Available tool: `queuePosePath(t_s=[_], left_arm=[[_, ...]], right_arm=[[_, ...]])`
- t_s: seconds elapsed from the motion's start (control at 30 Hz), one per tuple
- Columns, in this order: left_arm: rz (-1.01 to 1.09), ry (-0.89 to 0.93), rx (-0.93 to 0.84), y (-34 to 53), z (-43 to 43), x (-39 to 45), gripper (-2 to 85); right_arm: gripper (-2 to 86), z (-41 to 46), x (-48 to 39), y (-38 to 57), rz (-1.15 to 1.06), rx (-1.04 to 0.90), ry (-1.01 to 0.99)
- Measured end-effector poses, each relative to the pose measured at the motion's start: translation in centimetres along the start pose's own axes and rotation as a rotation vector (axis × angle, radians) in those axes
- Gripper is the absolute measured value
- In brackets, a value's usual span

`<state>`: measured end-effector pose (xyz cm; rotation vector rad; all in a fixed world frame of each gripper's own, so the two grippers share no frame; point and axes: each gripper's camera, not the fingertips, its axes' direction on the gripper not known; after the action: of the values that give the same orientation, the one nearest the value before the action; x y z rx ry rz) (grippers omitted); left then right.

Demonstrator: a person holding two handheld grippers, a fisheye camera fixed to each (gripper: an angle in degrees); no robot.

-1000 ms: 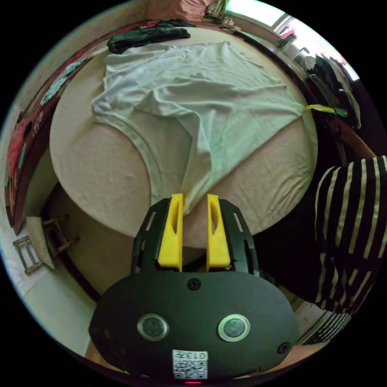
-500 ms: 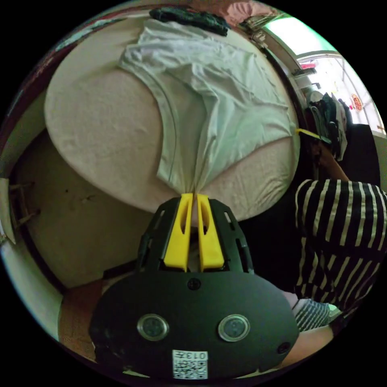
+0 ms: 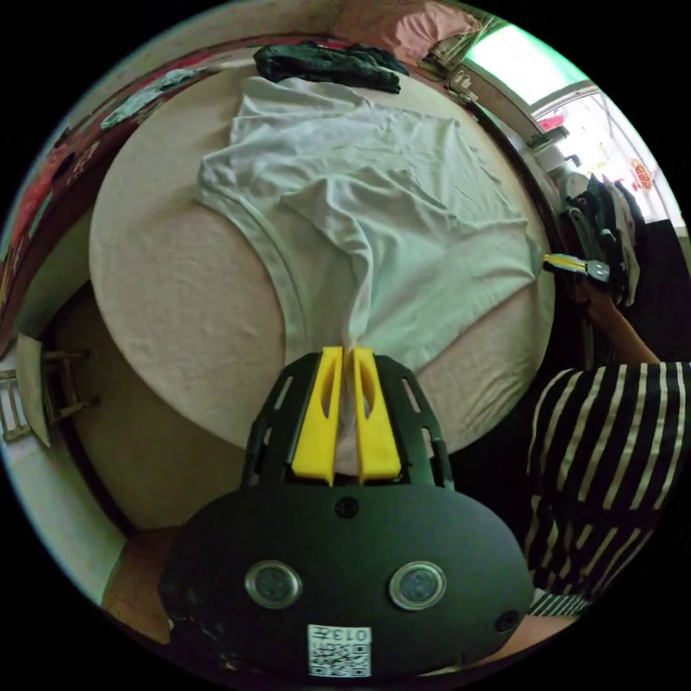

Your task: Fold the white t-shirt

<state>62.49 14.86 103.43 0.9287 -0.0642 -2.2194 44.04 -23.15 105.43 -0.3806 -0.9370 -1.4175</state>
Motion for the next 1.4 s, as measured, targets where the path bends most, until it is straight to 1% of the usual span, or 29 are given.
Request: queuePosePath(t_s=[0.07,0.13,0.17,0.2,0.23,0.3,0.37,0.4,0.43,0.5,0.57,0.6,0.63,0.67,0.7,0.73,0.8,0.87,0.93,1.07,1.13,1.23,1.33,1.4], left_arm=[[0.033,-0.02,0.024,0.1,-0.7,-0.5,1.2],[0.014,-0.031,-0.004,0.3,-0.4,-1.5,1.0],[-0.016,0.042,-0.013,0.4,-0.3,-2.4,1.0],[-0.034,0.073,-0.011,0.5,-0.3,-2.9,0.9],[-0.066,0.08,0.007,0.7,-0.7,-3.4,1.1],[-0.083,0.031,0.034,0.9,-1.5,-3.7,1.9],[-0.049,0.031,0.108,0.1,-2.4,-3.1,4.4],[-0.036,0.038,0.128,-0.3,-2.5,-2.8,4.5],[-0.006,0.062,0.151,-1.3,-2.5,-2.0,4.7],[0.077,0.08,0.129,-3.0,-1.7,-0.5,3.8],[0.15,0.006,0.037,-4.7,0.3,1.1,2.2],[0.159,-0.013,0.009,-4.9,0.8,1.3,1.9],[0.162,-0.048,-0.039,-5.2,1.7,1.3,1.5],[0.151,-0.033,-0.003,-5.1,1.6,1.0,1.2],[0.126,-0.033,0.0,-5.0,1.5,0.7,1.3],[0.093,-0.037,0.005,-4.9,1.2,0.2,1.5],[0.081,-0.035,0.052,-4.9,0.5,0.0,2.8],[0.086,-0.039,0.09,-5.7,0.1,0.3,5.2],[0.087,-0.04,0.122,-6.9,0.0,0.7,6.5],[0.063,-0.034,0.146,-10.1,0.5,1.3,8.3],[0.039,-0.05,0.132,-11.4,0.9,1.2,9.5],[0.0,0.001,0.11,-13.2,1.6,1.2,9.5],[-0.024,-0.008,0.086,-13.8,1.9,1.8,7.6],[-0.03,0.009,0.069,-13.9,2.1,2.3,4.7]], right_arm=[[1.3,-0.2,-0.4,-0.6,-0.021,-0.012,0.046],[0.8,0.3,-0.3,-0.9,-0.022,-0.046,0.081],[0.7,0.5,-0.2,-1.0,-0.017,-0.066,0.103],[0.6,0.4,0.1,-1.0,-0.005,-0.069,0.123],[0.5,-0.4,0.3,-1.1,0.021,-0.021,0.109],[0.3,-1.7,0.2,-1.5,0.039,0.047,0.079],[0.2,-2.8,-1.0,-2.3,0.008,0.138,0.041],[0.1,-3.2,-2.3,-3.0,-0.042,0.175,-0.002],[0.1,-3.0,-3.6,-4.0,-0.095,0.173,-0.022],[0.1,-1.9,-5.3,-5.4,-0.149,0.127,-0.019],[0.2,-0.1,-6.0,-6.4,-0.157,0.054,0.017],[0.2,1.2,-5.9,-6.7,-0.143,-0.018,0.06],[0.4,1.0,-5.7,-6.7,-0.149,0.013,0.042],[0.4,0.9,-5.4,-6.8,-0.128,0.012,0.054],[0.7,0.7,-5.0,-7.2,-0.099,-0.026,0.107],[1.1,-0.2,-4.8,-7.5,-0.082,0.019,0.136],[2.1,-1.9,-5.1,-8.7,-0.058,0.125,0.112],[3.8,-2.8,-6.6,-11.2,-0.114,0.158,0.045],[5.9,-3.2,-10.2,-15.3,-0.237,0.217,-0.049],[6.5,-3.0,-16.6,-22.0,-0.435,0.237,-0.11],[6.5,-2.4,-20.5,-26.0,-0.566,0.206,-0.118],[6.4,-1.4,-24.5,-29.3,-0.728,0.126,-0.108],[6.0,0.0,-27.1,-31.2,-0.832,0.048,-0.07],[5.1,1.0,-28.0,-31.9,-0.851,-0.002,-0.053]])
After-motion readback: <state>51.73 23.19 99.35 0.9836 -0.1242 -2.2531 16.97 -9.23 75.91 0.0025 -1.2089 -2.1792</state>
